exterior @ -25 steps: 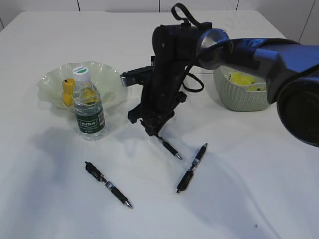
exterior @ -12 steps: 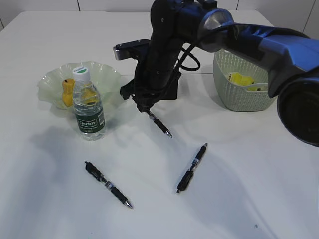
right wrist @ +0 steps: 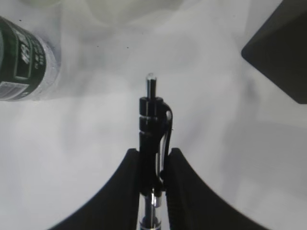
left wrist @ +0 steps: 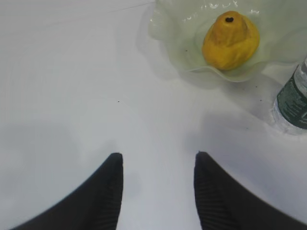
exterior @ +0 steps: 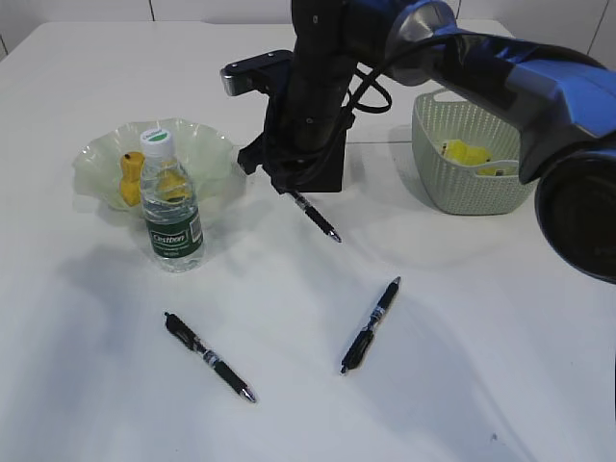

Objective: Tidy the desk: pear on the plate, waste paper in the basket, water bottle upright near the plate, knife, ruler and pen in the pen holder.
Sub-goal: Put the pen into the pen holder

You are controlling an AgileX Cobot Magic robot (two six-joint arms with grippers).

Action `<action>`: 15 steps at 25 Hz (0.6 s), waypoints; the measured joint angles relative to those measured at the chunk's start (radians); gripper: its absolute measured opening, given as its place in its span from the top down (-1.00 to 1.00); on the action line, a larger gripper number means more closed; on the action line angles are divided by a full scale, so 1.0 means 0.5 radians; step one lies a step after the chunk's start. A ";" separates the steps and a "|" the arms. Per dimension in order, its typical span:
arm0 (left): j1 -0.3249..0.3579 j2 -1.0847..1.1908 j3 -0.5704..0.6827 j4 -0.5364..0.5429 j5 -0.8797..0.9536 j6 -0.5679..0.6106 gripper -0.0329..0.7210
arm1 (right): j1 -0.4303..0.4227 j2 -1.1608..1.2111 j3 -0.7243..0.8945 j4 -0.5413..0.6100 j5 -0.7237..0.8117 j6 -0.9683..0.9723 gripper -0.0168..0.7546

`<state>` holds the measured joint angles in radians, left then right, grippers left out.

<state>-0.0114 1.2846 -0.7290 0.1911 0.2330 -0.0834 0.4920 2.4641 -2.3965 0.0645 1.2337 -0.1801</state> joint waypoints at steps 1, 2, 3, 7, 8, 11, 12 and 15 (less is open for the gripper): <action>0.000 0.000 0.000 0.000 0.000 0.000 0.01 | 0.000 0.000 0.000 -0.016 0.000 0.000 0.68; 0.000 0.000 0.000 0.000 0.000 0.000 0.01 | -0.004 0.000 -0.001 -0.029 -0.010 0.000 0.68; 0.000 0.000 0.000 0.000 0.000 0.000 0.01 | -0.004 0.000 -0.005 -0.038 -0.024 0.000 0.68; 0.000 0.000 0.000 0.000 -0.004 0.000 0.01 | -0.004 0.000 -0.072 -0.041 -0.064 0.000 0.68; 0.000 0.000 0.000 0.000 -0.003 0.000 0.01 | -0.004 0.000 -0.098 -0.041 -0.067 0.000 0.68; 0.000 0.000 0.000 0.000 -0.007 0.000 0.01 | -0.004 0.000 -0.160 -0.023 -0.081 0.000 0.68; 0.000 0.000 0.000 0.000 -0.007 0.000 0.01 | -0.004 0.000 -0.180 -0.018 -0.081 0.000 0.68; 0.000 0.000 0.000 0.000 -0.008 0.000 0.01 | -0.004 0.000 -0.218 0.001 -0.083 0.000 0.68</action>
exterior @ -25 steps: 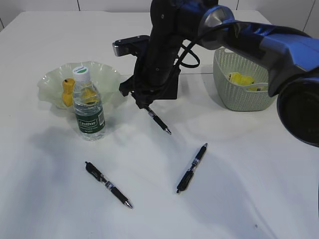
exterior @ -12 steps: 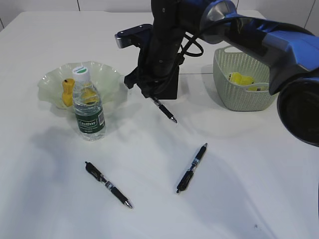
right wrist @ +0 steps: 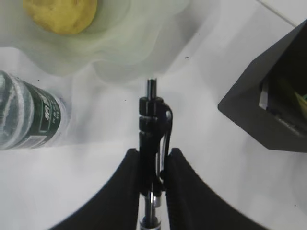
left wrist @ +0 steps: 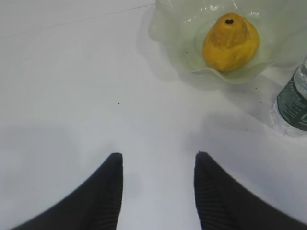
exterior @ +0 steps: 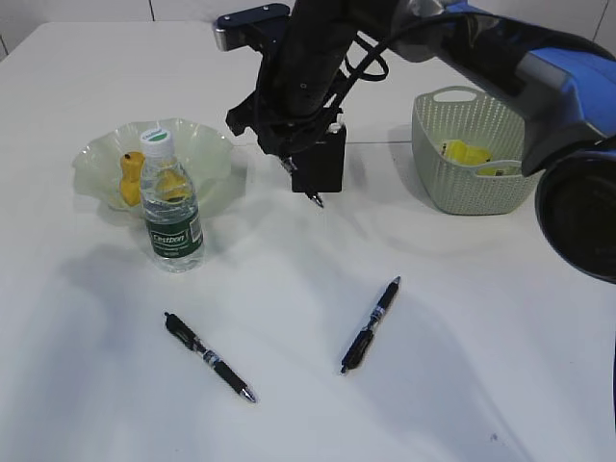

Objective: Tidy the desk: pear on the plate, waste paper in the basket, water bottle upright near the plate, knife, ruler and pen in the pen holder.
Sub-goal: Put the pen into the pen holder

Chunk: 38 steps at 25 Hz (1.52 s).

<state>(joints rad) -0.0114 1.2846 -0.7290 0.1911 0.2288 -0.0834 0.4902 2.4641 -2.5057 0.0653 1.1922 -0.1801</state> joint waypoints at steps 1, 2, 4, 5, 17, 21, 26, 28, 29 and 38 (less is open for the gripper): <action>0.000 0.000 0.000 0.000 0.000 0.000 0.01 | 0.000 0.000 -0.012 0.011 -0.004 0.000 0.68; 0.000 0.000 0.000 0.000 0.000 0.000 0.01 | 0.000 0.000 -0.029 0.019 -0.003 0.000 0.68; 0.000 0.000 0.000 0.000 0.000 0.000 0.01 | 0.000 0.000 -0.065 0.032 -0.003 0.000 0.68; 0.000 0.000 0.000 0.000 0.000 0.000 0.01 | 0.000 0.000 -0.078 0.038 -0.008 0.000 0.68; 0.000 0.000 0.000 0.000 0.000 0.000 0.01 | -0.012 -0.060 -0.110 0.046 -0.283 -0.070 0.68; 0.000 0.000 0.000 0.000 0.000 0.000 0.01 | -0.030 -0.083 -0.110 0.048 -0.364 -0.086 0.68; 0.000 0.000 0.000 0.000 -0.003 0.000 0.01 | -0.040 -0.117 -0.110 0.048 -0.537 -0.088 0.68; 0.000 0.000 0.000 0.000 -0.003 0.000 0.01 | -0.048 -0.136 -0.110 0.048 -0.623 -0.095 0.68; 0.000 0.000 0.000 0.000 -0.003 0.000 0.01 | -0.053 -0.145 -0.110 0.048 -0.672 -0.100 0.68; 0.000 0.000 0.000 0.014 -0.003 0.000 0.01 | -0.146 -0.155 -0.110 0.022 -1.006 -0.142 0.68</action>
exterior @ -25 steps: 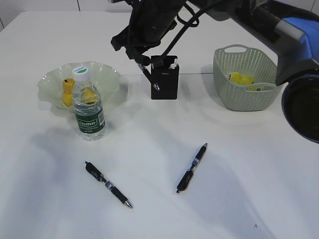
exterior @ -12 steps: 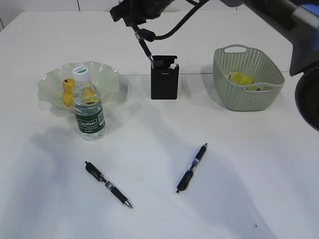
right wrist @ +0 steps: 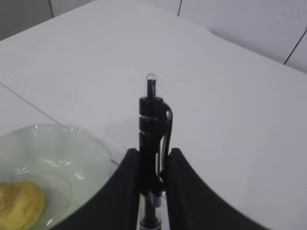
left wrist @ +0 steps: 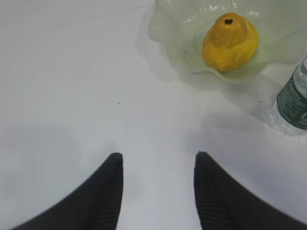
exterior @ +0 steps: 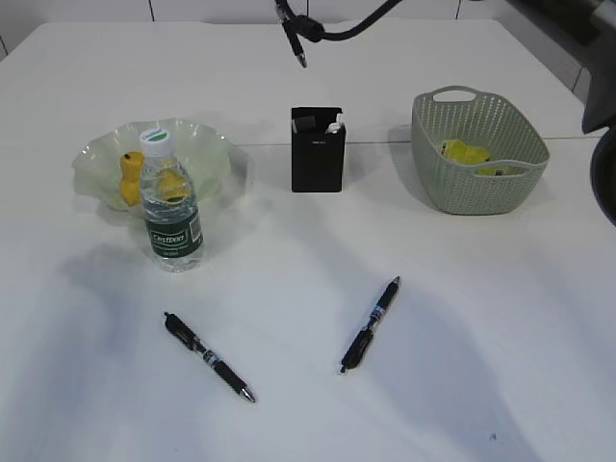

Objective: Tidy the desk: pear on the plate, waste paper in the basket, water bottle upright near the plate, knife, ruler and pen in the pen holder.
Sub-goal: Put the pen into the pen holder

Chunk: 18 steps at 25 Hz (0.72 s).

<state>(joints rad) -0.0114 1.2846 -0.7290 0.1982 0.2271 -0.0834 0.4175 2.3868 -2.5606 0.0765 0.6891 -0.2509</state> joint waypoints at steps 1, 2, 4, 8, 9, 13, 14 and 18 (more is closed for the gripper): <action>0.000 0.000 0.000 0.000 0.000 0.000 0.01 | -0.017 0.000 0.000 -0.002 -0.039 -0.007 0.68; 0.000 0.000 0.000 0.000 0.000 0.000 0.01 | -0.028 0.000 0.004 -0.005 -0.081 -0.015 0.69; 0.000 0.000 0.000 0.001 0.000 0.000 0.01 | -0.049 0.000 0.004 -0.005 -0.166 -0.034 0.69; 0.000 0.000 0.000 0.001 0.000 0.000 0.01 | -0.062 0.000 0.035 -0.012 -0.333 -0.069 0.69; 0.000 0.000 0.000 0.001 0.000 0.000 0.01 | -0.062 0.000 0.058 -0.012 -0.394 -0.074 0.69; 0.000 0.000 0.000 0.006 0.000 0.000 0.01 | -0.062 0.000 0.216 -0.012 -0.602 -0.092 0.69; 0.000 0.000 0.000 0.006 0.000 0.000 0.01 | -0.062 0.004 0.257 -0.012 -0.655 -0.094 0.69; 0.000 0.000 0.000 0.009 -0.004 0.000 0.01 | -0.062 0.011 0.402 -0.019 -0.870 -0.122 0.69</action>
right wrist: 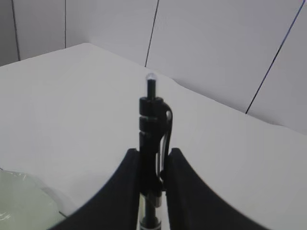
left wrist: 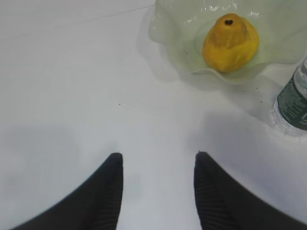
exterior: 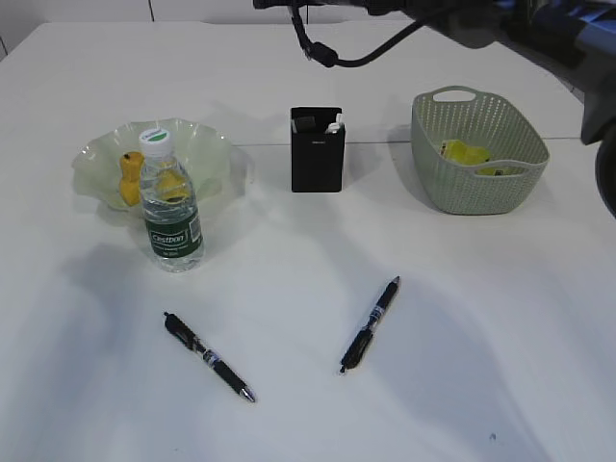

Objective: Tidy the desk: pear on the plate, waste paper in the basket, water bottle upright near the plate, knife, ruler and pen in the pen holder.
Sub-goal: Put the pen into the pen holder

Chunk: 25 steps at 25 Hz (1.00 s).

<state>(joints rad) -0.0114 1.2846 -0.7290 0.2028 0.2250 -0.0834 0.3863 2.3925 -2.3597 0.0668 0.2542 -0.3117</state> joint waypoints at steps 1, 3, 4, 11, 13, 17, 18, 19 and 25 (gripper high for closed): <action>0.000 0.000 0.000 0.000 0.000 0.000 0.01 | 0.000 0.000 0.034 -0.005 -0.060 -0.005 0.69; 0.000 0.000 0.000 0.000 -0.004 0.000 0.01 | 0.000 0.000 0.085 -0.016 -0.137 -0.010 0.69; 0.000 0.000 0.000 0.000 -0.004 0.000 0.01 | 0.000 0.000 0.106 -0.022 -0.164 -0.010 0.69; 0.000 0.010 0.000 0.000 -0.008 0.000 0.01 | -0.005 0.000 0.191 -0.045 -0.309 -0.012 0.69; 0.000 0.033 0.000 0.000 -0.008 0.000 0.01 | -0.013 0.000 0.210 -0.045 -0.344 -0.012 0.69; 0.000 0.077 0.000 0.000 -0.021 0.000 0.01 | -0.021 0.000 0.273 -0.045 -0.433 -0.012 0.69; 0.000 0.083 0.000 0.000 -0.033 0.000 0.01 | -0.025 0.000 0.290 -0.045 -0.465 -0.012 0.69; 0.000 0.091 0.000 0.000 -0.048 0.000 0.01 | -0.025 0.000 0.308 -0.046 -0.508 -0.008 0.69; 0.000 0.096 0.000 0.068 -0.106 0.000 0.01 | -0.025 0.000 0.454 -0.046 -0.751 0.025 0.69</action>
<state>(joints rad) -0.0114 1.3325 -0.7290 0.2368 0.1718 -0.0834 0.3739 2.3925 -2.1324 0.0439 -0.1216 -0.2993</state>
